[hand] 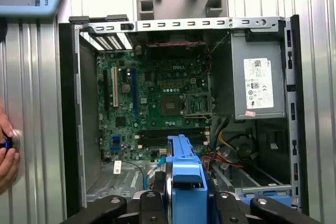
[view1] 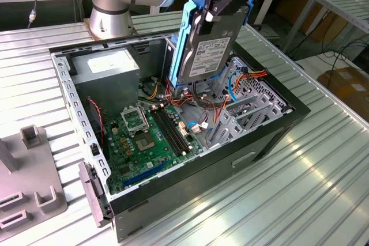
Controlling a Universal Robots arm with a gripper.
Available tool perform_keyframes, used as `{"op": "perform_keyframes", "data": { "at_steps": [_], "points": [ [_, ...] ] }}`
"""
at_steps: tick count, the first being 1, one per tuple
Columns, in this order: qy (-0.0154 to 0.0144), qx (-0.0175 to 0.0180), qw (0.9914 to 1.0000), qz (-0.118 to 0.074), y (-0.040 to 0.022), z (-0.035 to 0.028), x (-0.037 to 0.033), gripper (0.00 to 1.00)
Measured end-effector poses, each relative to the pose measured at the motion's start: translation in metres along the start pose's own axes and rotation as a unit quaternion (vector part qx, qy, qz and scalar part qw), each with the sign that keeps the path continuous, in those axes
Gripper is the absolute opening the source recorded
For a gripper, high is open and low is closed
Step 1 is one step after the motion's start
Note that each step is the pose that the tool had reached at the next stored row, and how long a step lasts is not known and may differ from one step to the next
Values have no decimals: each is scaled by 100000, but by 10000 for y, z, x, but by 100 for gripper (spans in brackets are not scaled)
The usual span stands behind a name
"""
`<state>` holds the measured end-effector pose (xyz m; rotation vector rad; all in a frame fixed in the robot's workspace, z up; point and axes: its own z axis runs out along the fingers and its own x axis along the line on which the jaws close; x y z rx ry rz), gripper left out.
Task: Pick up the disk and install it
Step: 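Insert the disk into the insertion slot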
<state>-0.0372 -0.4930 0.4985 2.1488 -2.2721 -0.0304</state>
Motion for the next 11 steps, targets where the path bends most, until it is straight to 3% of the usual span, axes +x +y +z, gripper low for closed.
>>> {"op": "perform_keyframes", "data": {
  "at_steps": [1, 2, 11],
  "points": [
    [50, 4, 100000, 117, -18, 17, 134, 37],
    [72, -2, 100000, 160, -46, 27, 202, 37],
    [84, 6, 100000, 156, -280, 52, 247, 37]
  ]
}}
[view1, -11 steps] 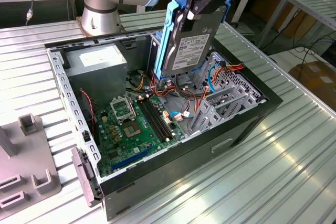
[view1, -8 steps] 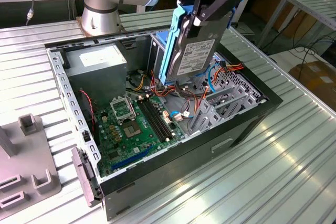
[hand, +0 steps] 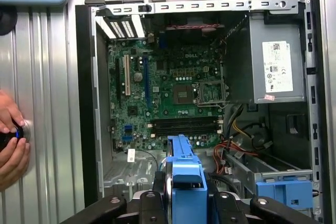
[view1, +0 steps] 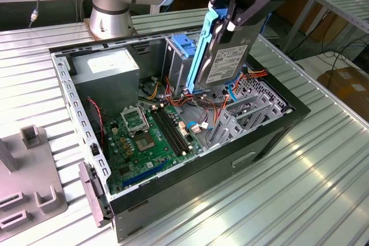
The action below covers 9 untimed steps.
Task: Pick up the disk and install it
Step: 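Insert the disk into the insertion slot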
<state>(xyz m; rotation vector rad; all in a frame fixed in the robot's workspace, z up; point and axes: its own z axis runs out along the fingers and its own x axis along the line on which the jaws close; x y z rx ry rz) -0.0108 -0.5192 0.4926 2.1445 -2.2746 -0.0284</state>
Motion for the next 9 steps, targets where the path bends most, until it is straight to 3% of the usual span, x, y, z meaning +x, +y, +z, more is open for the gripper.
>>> {"op": "perform_keyframes", "data": {
  "at_steps": [3, 9],
  "points": [
    [28, 1, 100000, 1, -39, 4, 6, 37],
    [42, 2, 100000, 4, -42, 6, 7, 37]
  ]
}}
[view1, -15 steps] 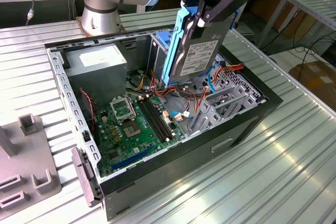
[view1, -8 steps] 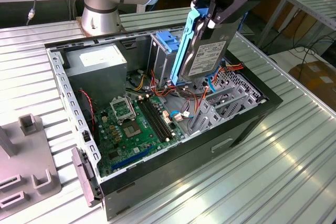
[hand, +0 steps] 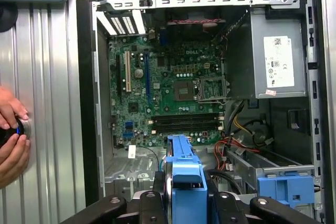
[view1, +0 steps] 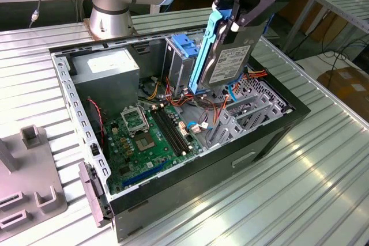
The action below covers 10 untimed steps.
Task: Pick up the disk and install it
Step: 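Insert the disk into the insertion slot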
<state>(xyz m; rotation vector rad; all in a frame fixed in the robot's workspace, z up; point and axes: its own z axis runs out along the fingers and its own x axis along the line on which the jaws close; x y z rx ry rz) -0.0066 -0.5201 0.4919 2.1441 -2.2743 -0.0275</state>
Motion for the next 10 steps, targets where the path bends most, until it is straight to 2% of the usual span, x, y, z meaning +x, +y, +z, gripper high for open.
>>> {"op": "perform_keyframes", "data": {
  "at_steps": [1, 6, 10],
  "points": [
    [68, 6, 100000, 2, -1, 3, 7, 37],
    [154, 11, 100000, 24, -21, 32, 143, 37],
    [169, 12, 100000, 25, -93, 49, 214, 37]
  ]
}}
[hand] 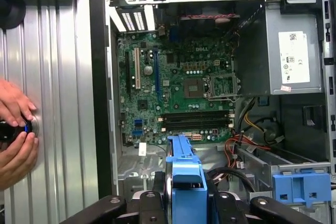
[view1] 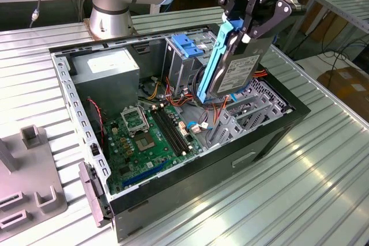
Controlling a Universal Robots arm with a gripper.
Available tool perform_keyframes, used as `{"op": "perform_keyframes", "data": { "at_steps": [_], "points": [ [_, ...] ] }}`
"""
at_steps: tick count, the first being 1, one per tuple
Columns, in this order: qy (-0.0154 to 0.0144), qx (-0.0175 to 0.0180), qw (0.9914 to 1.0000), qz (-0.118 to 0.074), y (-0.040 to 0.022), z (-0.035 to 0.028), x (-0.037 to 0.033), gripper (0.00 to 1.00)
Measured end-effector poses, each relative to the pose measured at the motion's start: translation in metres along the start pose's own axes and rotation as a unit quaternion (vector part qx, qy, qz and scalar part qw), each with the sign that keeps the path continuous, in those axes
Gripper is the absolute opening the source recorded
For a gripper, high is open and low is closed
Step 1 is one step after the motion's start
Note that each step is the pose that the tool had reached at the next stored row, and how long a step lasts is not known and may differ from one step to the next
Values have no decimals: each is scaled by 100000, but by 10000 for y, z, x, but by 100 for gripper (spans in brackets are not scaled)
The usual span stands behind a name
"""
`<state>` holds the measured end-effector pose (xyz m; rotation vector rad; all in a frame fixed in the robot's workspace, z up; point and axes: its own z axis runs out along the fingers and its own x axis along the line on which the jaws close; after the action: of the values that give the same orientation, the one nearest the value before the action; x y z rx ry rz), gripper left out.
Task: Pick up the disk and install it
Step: 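Insert the disk into the insertion slot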
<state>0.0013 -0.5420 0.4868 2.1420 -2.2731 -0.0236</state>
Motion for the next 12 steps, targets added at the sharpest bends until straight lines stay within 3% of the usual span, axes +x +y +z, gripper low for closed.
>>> {"op": "perform_keyframes", "data": {
  "at_steps": [4, 7, 9, 12],
  "points": [
    [-8, 0, 100000, 4, -109, 10, 30, 37],
    [-9, 0, 100000, -1, -207, 17, 45, 37],
    [-8, -1, 100000, -1, -305, 26, 66, 37],
    [3, -4, 100000, -1, -386, 34, 80, 37]
  ]
}}
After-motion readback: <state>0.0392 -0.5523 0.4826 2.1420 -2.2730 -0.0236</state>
